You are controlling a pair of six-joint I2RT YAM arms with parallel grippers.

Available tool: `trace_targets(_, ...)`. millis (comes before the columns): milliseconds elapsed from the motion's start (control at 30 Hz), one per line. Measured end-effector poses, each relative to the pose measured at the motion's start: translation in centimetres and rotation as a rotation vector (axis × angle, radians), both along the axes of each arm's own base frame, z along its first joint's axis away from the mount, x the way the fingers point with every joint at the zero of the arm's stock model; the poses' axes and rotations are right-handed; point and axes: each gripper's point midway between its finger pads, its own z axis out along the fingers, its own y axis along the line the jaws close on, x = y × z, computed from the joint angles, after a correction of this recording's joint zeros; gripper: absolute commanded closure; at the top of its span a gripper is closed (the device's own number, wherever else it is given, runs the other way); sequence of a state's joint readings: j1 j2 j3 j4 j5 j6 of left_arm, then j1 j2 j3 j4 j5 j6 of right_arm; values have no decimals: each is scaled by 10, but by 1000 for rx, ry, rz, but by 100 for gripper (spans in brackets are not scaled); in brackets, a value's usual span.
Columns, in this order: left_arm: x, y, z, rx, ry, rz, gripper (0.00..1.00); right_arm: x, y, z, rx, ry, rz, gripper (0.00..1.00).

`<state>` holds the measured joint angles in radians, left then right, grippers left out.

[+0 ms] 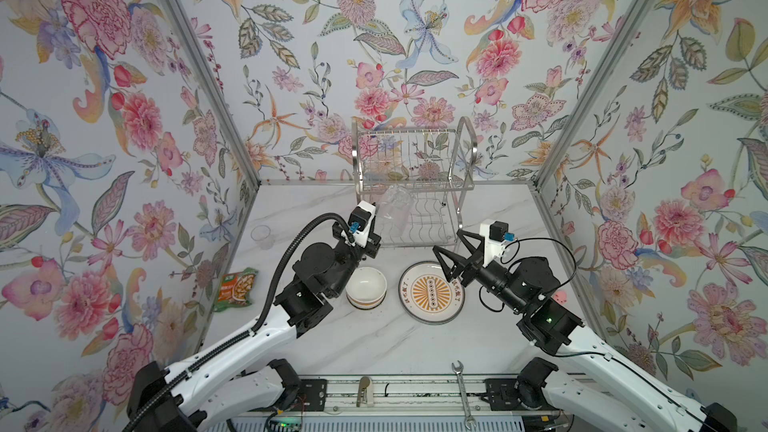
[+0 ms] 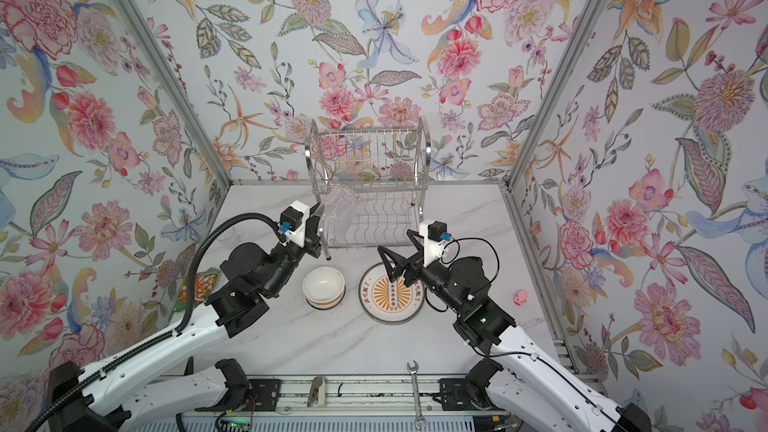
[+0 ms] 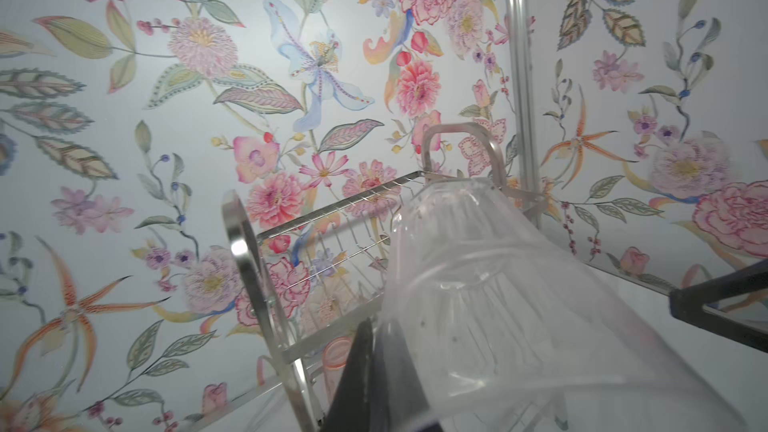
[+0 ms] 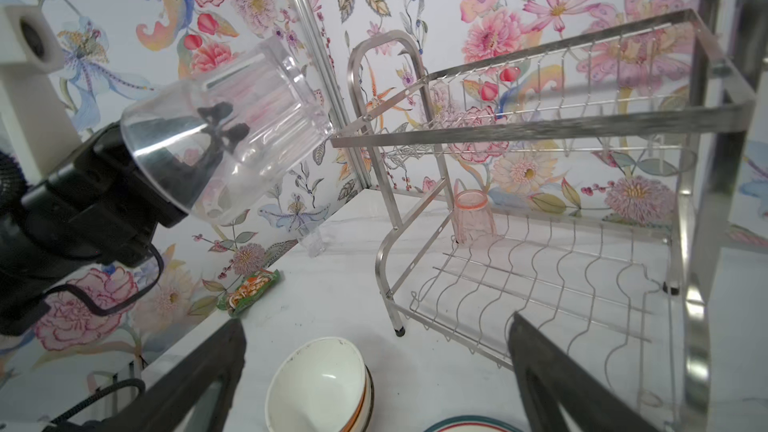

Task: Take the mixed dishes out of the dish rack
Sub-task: 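Carry the glass beside the first clear glass while the right gripper withdraws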

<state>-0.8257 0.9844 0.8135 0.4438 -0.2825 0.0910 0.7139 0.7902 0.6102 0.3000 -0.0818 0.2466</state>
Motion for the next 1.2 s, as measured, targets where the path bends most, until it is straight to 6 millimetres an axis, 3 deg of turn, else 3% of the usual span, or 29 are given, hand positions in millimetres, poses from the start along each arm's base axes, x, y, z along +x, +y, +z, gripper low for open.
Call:
trace_targets(200,13,51,-5,104,101,223,100,-2,17,-19,-162,-69,31,1)
trace_targets(433,47,143,-1,136,262,458,100,-19,58,-47,-347,-127,165,1)
trace_targets(567,66,172,-14,184,384,533,100,-30,72,-57,-405,-161,218,1)
trace_targets(767,104,216,-76,284,685,628,100,-32,77,-61,-439,-184,221,1)
trace_targets(967,123,258,-153,328,983,661,100,-31,76,-61,-447,-193,213,1)
trace_targets(1200,148,299,-212,360,1180,702,100,-31,71,-53,-434,-206,189,1)
